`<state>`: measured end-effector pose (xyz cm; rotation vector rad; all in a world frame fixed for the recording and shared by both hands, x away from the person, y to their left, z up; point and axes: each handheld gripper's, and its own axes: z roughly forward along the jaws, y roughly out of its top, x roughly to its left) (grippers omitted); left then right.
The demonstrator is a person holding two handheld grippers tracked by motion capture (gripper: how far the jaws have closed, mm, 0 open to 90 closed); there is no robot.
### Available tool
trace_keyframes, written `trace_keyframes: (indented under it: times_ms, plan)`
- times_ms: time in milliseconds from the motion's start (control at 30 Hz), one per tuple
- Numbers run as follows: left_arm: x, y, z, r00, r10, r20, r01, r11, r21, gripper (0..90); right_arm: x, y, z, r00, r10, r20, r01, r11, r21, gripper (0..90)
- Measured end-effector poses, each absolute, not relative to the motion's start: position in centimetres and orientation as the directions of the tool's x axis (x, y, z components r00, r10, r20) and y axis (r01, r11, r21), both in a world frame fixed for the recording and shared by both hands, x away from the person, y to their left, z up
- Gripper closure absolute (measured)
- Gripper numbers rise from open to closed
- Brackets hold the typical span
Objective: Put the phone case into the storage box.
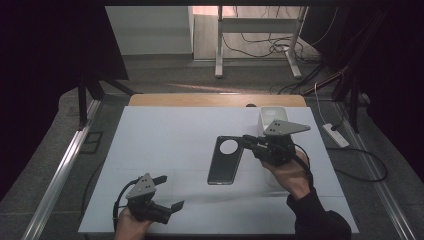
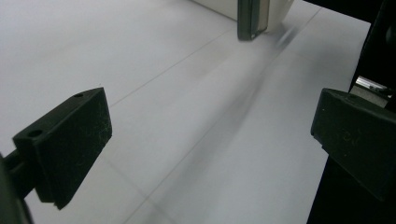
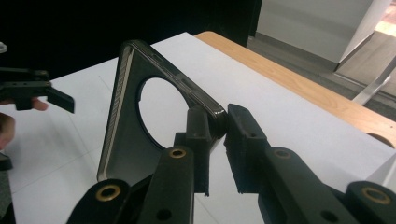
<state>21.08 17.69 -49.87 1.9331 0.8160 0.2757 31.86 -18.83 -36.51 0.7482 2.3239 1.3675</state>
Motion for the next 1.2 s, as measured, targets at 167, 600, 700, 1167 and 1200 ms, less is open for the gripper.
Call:
trace_keyframes:
  times_ms: [167,600,700,1167,1200]
  plan:
    - [19.9,19.6,-50.2,0.705,0.696,-0.139,0.441,-0.276,0.854,0.0,32.4,-19.1,-35.9,-0.794,0.606,-0.035,0.259,0.391,0.883,79.2]
    - [17.7,22.7,-50.9,0.634,0.760,-0.144,0.468,-0.230,0.853,0.0,34.1,-19.9,-34.3,-0.772,0.630,-0.084,0.232,0.402,0.886,79.2]
    - [17.4,23.0,-51.0,0.629,0.765,-0.137,0.471,-0.235,0.850,0.0,34.6,-20.1,-34.1,-0.766,0.636,-0.093,0.227,0.403,0.886,79.2]
    - [16.4,23.7,-51.6,0.638,0.761,-0.118,0.469,-0.263,0.843,0.0,36.9,-22.1,-33.0,-0.731,0.672,-0.119,0.219,0.396,0.892,79.2]
    - [16.4,23.7,-51.7,0.640,0.759,-0.119,0.471,-0.265,0.841,0.0,37.0,-22.2,-32.9,-0.728,0.676,-0.118,0.221,0.394,0.892,79.2]
